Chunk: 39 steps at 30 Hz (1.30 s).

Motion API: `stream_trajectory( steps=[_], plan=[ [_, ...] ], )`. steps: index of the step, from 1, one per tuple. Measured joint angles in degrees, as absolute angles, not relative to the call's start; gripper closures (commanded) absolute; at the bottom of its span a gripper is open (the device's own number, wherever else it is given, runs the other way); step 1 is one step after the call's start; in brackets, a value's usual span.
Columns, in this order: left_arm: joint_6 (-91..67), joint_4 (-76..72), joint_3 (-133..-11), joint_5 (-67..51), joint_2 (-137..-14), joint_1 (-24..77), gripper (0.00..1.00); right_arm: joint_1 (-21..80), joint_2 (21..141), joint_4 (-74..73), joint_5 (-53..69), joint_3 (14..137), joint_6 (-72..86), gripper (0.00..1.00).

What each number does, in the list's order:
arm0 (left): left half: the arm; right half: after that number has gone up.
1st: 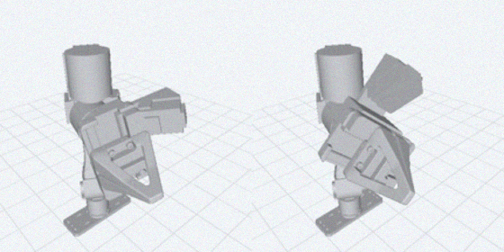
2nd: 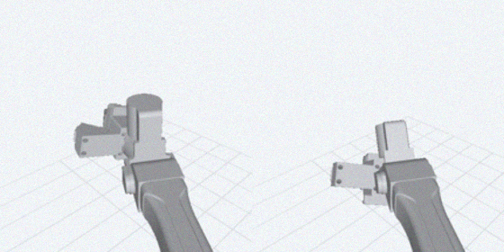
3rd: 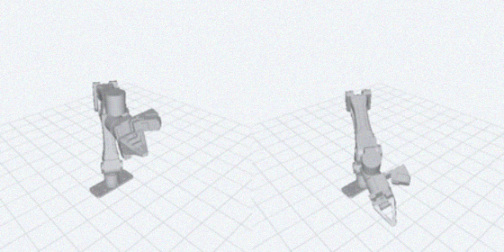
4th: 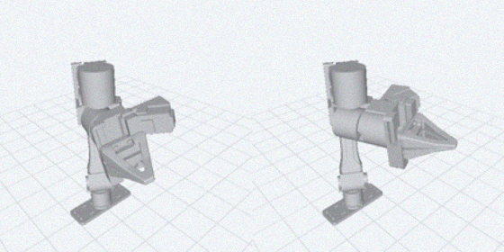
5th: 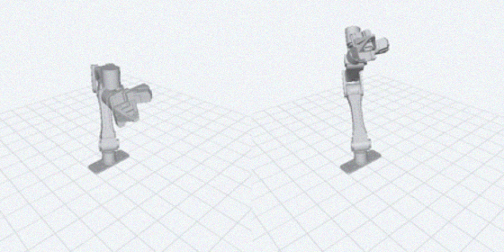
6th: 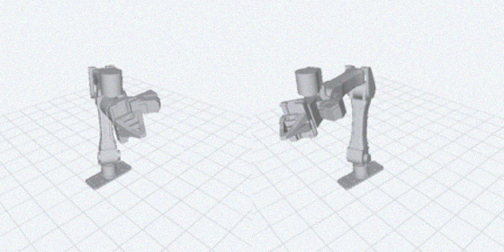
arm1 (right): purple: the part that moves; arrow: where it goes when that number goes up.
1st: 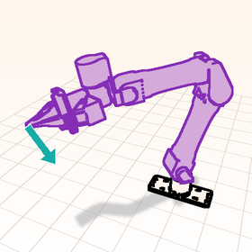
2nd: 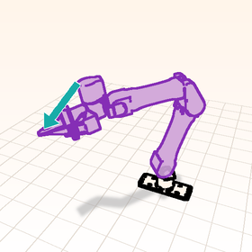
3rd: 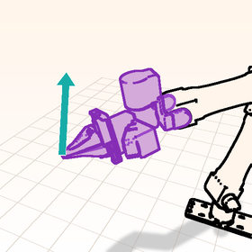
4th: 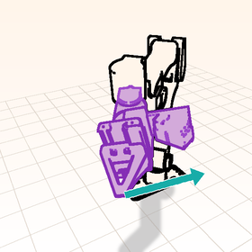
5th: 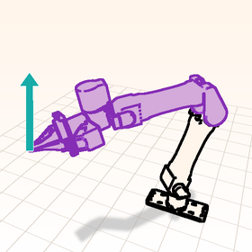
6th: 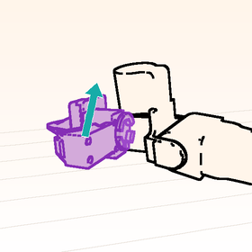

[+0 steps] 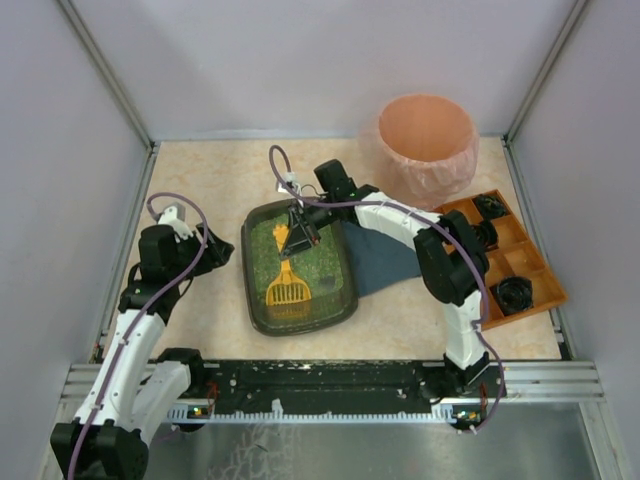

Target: Clean the litter box

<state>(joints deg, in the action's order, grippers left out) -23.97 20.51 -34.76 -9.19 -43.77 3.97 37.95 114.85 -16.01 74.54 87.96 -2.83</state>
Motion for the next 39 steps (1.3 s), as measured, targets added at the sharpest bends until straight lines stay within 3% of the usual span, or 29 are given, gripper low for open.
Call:
stream_trajectory(
  steps=[10,18,39],
  plan=[
    [-23.97,20.36,-34.68,-9.45,-43.94,3.97,0.29,39.77,111.53,-10.17,66.37,81.12,-1.72,1.00],
    [-23.97,20.08,-34.65,-9.69,-44.25,3.97,0.29,44.91,100.03,-7.14,49.34,73.52,-3.64,1.00],
    [-23.97,19.29,-34.65,-9.78,-44.27,3.97,0.29,51.11,93.80,-5.04,20.56,70.48,-10.11,1.00]
  ],
)
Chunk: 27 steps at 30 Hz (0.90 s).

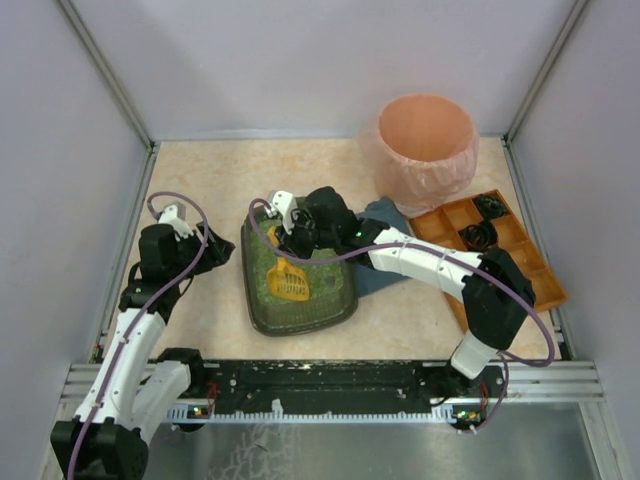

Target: Clean the litter box

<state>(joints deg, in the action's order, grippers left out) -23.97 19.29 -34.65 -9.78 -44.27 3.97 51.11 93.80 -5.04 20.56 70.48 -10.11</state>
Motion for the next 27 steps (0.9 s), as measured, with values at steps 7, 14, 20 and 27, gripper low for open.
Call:
stream_trajectory(
  steps=[7,14,20,27],
  plan=[
    [-23.97,19.29,-34.63,-9.89,-44.27,3.97,0.29,51.13,93.80,-4.25,14.68,71.05,-10.31,1.00],
    [-23.97,19.27,-34.52,-10.15,-44.38,3.97,0.29,51.11,93.71,-4.25,8.40,72.88,-11.00,1.00],
    [-23.97,19.25,-34.46,-10.20,-44.42,3.97,0.29,50.72,91.50,-4.08,4.38,73.30,-11.84,1.00],
    [-23.97,19.25,-34.44,-10.61,-44.42,3.97,0.29,50.09,87.94,-4.71,1.89,75.18,-10.90,1.00]
  ],
)
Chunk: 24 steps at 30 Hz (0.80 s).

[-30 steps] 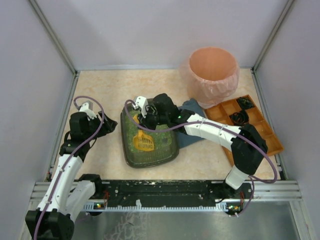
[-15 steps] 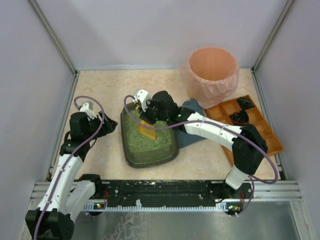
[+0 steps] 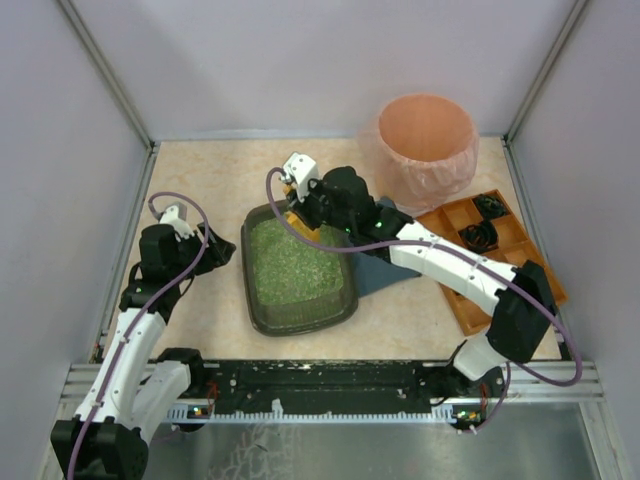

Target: Clean the litter box

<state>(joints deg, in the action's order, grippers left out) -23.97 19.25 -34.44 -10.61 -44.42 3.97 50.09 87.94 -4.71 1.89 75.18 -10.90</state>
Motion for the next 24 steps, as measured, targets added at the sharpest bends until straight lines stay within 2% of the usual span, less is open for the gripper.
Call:
stream_trajectory(
  steps=[7,17,24],
  plan=[
    [-23.97,19.11,-34.17,-10.94,-44.42,3.97,0.29,50.09,85.60,-5.87,4.73,75.18,-6.59,1.00],
    [-23.97,18.85,-34.13,-11.07,-44.42,3.97,0.29,47.57,88.75,-7.66,26.46,75.24,-0.89,1.00],
    [-23.97,18.85,-34.13,-11.14,-44.47,3.97,0.29,46.22,94.32,-8.25,36.34,75.92,0.67,1.00]
  ],
)
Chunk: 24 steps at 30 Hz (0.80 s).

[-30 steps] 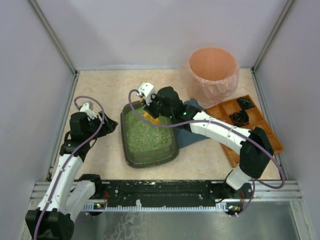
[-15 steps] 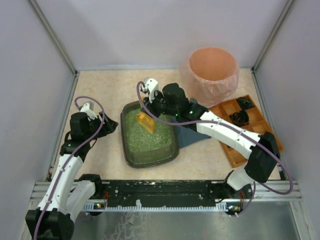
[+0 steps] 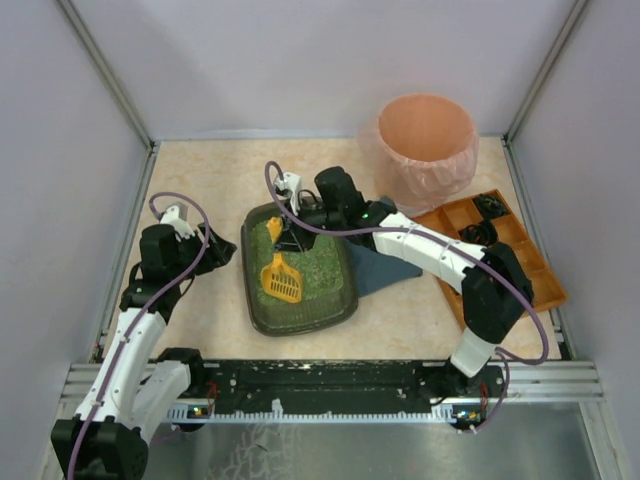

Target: Clean the litter box

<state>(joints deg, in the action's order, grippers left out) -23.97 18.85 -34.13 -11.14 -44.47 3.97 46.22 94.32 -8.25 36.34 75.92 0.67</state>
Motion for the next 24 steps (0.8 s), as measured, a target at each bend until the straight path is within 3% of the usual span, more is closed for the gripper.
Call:
stream_trajectory(
  steps=[14,24],
  plan=[
    [-23.97,18.83,-34.13,-11.35,-44.99,3.97,0.29,47.77,99.68,-1.61,43.16,75.29,4.14,1.00],
    [-23.97,18.83,-34.11,-11.49,-45.01,3.97,0.29,50.92,98.59,4.36,29.78,69.54,4.05,1.00]
  ],
)
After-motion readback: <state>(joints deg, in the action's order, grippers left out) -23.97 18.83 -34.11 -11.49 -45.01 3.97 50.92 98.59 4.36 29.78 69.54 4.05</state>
